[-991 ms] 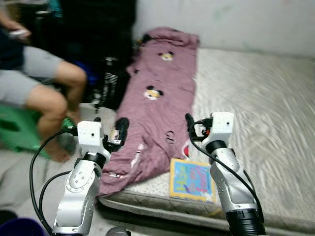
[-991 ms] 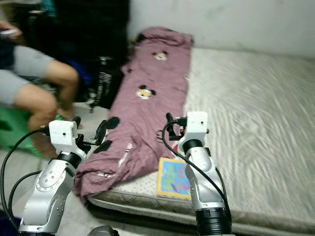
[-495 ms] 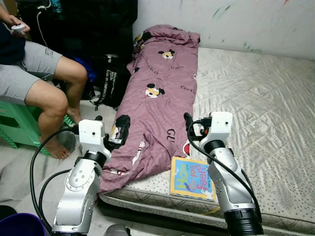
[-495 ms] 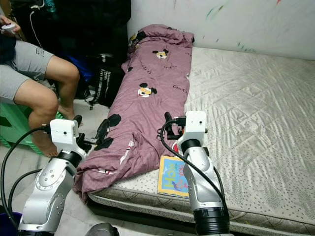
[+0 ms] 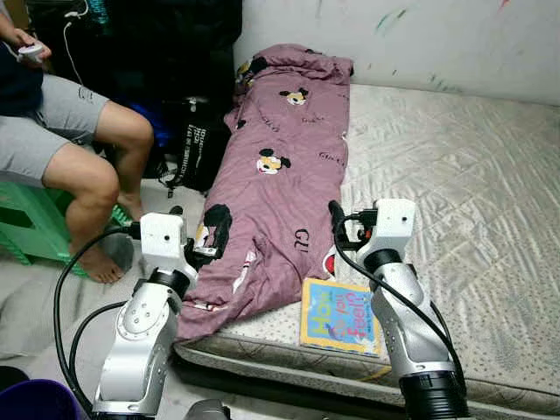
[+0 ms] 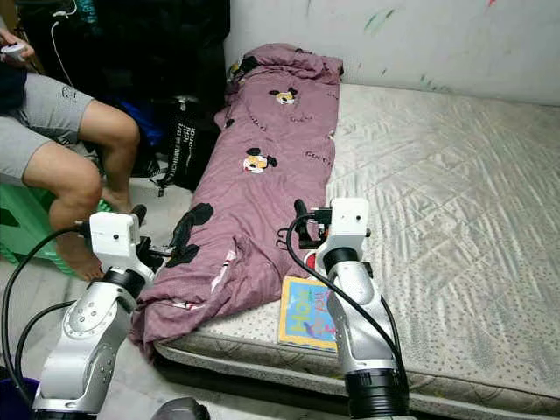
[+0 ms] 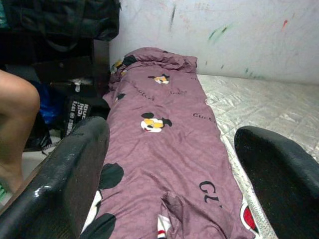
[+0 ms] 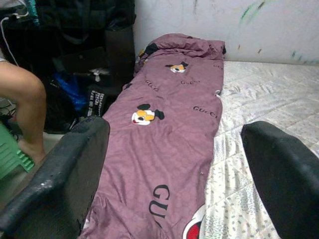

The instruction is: Clean up the room

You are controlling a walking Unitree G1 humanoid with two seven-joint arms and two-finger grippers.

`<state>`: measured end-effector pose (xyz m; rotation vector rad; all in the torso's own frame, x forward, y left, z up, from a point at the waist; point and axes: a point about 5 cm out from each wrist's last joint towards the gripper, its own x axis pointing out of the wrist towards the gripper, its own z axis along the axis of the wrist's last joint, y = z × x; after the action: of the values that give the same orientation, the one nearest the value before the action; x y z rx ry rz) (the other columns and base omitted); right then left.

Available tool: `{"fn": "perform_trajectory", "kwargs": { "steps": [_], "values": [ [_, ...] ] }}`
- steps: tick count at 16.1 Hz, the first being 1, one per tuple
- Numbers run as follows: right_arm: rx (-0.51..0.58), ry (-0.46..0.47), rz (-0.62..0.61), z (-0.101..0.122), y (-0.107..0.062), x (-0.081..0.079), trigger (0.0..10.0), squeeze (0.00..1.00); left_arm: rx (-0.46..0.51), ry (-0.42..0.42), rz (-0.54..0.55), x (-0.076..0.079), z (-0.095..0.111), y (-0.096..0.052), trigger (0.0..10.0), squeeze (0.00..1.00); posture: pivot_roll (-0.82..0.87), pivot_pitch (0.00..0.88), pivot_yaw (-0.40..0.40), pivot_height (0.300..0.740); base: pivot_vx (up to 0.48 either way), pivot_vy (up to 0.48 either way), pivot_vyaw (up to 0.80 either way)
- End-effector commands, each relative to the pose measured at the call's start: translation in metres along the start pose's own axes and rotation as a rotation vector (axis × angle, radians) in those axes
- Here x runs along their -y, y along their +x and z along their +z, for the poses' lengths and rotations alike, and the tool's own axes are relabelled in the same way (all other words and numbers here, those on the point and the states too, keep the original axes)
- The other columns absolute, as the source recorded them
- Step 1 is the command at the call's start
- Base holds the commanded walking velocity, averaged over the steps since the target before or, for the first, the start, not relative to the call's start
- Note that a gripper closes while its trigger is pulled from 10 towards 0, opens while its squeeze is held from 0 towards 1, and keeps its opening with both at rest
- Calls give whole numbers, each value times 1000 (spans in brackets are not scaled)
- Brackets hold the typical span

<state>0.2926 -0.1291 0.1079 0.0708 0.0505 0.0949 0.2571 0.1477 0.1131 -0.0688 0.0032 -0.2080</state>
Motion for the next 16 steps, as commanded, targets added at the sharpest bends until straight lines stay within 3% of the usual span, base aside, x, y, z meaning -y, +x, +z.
{"fn": "perform_trajectory", "kwargs": {
  "steps": [1, 16],
  "values": [
    [6, -6, -6, 2, 1, 3, 10000, 0, 0, 8, -3, 0, 0, 0, 10000, 0, 45, 0, -20, 740, 0, -262, 0],
    [5, -5, -3, 2, 3, 3, 10000, 0, 6, 4, 2, 0, 1, 1, 10000, 0, 45, 0, -25, 740, 0, -301, 0]
  ]
}}
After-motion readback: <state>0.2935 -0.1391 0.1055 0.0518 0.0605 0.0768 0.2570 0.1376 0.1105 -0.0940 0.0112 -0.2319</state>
